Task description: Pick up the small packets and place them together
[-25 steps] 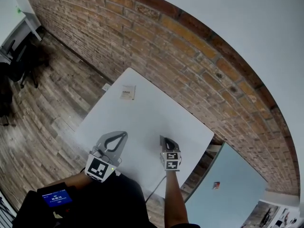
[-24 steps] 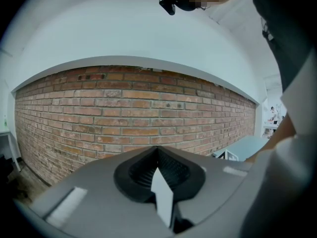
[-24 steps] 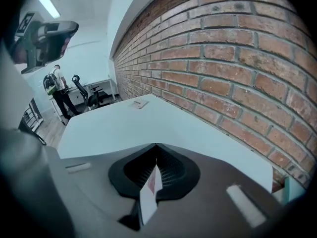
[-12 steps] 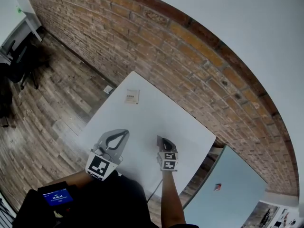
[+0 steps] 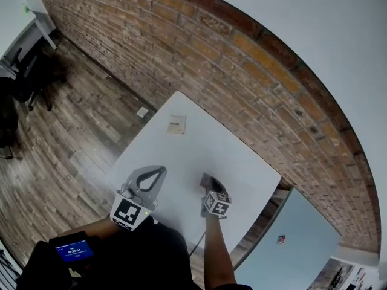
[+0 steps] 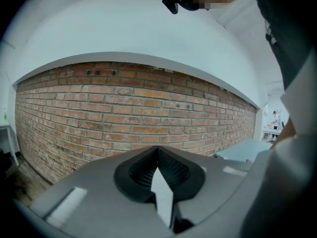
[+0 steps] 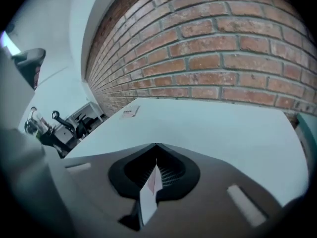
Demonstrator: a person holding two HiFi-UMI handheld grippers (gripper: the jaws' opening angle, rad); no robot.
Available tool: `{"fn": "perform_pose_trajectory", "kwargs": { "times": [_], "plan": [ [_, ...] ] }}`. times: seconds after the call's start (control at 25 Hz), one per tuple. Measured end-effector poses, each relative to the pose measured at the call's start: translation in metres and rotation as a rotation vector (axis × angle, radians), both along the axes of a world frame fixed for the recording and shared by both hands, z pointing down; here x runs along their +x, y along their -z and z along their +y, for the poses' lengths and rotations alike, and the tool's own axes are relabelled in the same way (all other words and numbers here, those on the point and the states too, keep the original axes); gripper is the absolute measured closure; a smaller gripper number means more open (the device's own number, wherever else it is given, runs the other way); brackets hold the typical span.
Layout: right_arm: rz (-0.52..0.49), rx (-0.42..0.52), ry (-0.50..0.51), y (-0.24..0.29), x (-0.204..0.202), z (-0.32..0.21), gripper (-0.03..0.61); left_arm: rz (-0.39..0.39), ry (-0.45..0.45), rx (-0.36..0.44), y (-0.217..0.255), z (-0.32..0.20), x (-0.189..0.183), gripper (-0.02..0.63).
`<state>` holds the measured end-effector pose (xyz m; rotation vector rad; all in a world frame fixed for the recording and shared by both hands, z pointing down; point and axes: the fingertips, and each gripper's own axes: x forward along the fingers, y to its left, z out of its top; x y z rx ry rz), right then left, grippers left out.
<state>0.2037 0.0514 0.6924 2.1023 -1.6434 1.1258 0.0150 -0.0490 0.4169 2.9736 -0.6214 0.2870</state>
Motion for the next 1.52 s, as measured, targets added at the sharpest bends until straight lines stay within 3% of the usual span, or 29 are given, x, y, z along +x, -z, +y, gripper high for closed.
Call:
{"fn": "perform_pose_trajectory", "kwargs": {
  "times": [0.24, 0.44, 0.56, 0.68, 0.88, 1.0, 1.28, 1.52],
  "plan": [
    [-0.067, -0.061, -0.170, -0.024, 0.010, 0.015, 0.574, -0.004, 0.019, -0.007, -0.001, -0.014, -0.016, 0.614],
    [-0.049, -0.086, -0.202, -0.032, 0.012, 0.023, 0.564, 0.000, 0.022, -0.017, -0.003, -0.023, -0.020, 0.614],
    [-0.035, -0.091, -0.209, -0.031, 0.014, 0.027, 0.520, -0.002, -0.001, -0.012, -0.004, -0.022, -0.017, 0.614],
    [0.066, -0.113, -0.102, -0.024, 0.011, 0.026, 0.486, 0.002, -0.021, -0.001, -0.002, -0.018, -0.014, 0.614],
    [0.208, -0.202, 0.355, -0.032, -0.033, 0.019, 0.428, 0.003, -0.019, -0.002, -0.002, -0.017, -0.011, 0.614],
    [0.258, -0.265, 0.525, -0.045, -0.046, 0.022, 0.419, -0.002, -0.014, -0.004, -0.003, -0.017, -0.013, 0.614],
    [0.281, -0.339, 0.608, -0.059, -0.043, 0.024, 0.416, -0.021, 0.012, -0.018, -0.009, -0.014, -0.019, 0.614],
    [0.240, -0.318, 0.547, -0.063, -0.037, 0.018, 0.417, -0.027, 0.037, -0.017, -0.010, -0.013, -0.022, 0.614]
  ]
}}
